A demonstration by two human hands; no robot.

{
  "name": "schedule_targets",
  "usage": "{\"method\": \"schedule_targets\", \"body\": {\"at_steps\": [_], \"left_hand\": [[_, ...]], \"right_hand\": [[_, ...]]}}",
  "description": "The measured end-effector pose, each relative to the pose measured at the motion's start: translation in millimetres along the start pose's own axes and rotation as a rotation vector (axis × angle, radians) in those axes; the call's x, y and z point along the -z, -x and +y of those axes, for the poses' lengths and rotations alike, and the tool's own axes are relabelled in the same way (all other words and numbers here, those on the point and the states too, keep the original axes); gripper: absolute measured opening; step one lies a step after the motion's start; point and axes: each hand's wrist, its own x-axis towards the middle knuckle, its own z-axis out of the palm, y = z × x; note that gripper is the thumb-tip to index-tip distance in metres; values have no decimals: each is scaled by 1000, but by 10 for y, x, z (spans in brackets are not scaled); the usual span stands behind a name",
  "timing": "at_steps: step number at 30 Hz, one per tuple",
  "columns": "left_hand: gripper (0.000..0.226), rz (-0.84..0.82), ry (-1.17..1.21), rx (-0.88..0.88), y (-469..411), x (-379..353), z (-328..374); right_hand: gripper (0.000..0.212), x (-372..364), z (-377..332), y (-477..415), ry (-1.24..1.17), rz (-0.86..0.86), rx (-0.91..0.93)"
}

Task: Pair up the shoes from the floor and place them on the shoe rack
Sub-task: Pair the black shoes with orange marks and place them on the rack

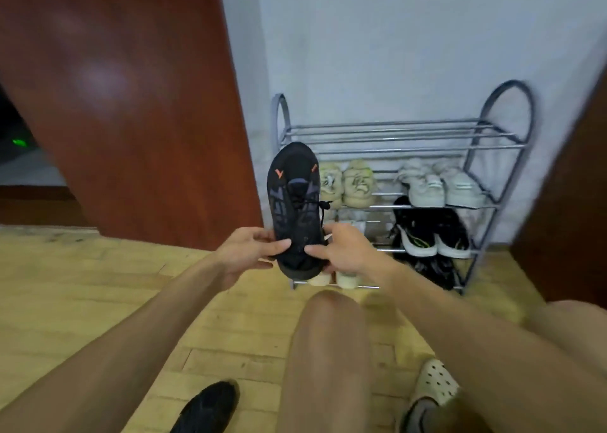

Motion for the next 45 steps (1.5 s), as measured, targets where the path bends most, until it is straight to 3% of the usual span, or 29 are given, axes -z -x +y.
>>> {"method": "schedule_targets", "body": {"at_steps": [8,14,17,20,23,30,36,39,42,45], "left_hand": [[31,-129,12,-54,168,-948,887],[17,-199,67,37,-32,-1944,1058],[23,-228,89,77,-137,-2515,1039],[43,-256,110,123,-217,-3028,956],[42,-352,85,190,-246,-3510,767],[40,-509,-141,459,47,-4467,-314],[25,-519,-281,571,248,-4634,-1089],[28,-457,-304,618,256,-4553,-1332],[30,-431,-323,625,253,-4482,-1421],[39,-391,-326,633,257,-4457,-1444]], "right_hand": [[33,1051,129,657,-138,163,2],[7,1711,703,1064,-219,281,-42],[26,2001,1129,1297,-248,380,-148],[25,2254,1673,1585,-297,424,-266],[28,2403,2314,1887,-275,500,-418],[34,2144,3596,2546,-394,431,-729],[12,1745,4241,2877,-334,419,-890],[20,1450,4482,2997,-207,380,-954],[43,1092,4710,3173,-66,393,-1060],[61,752,4914,3454,-139,469,-1182]]}}
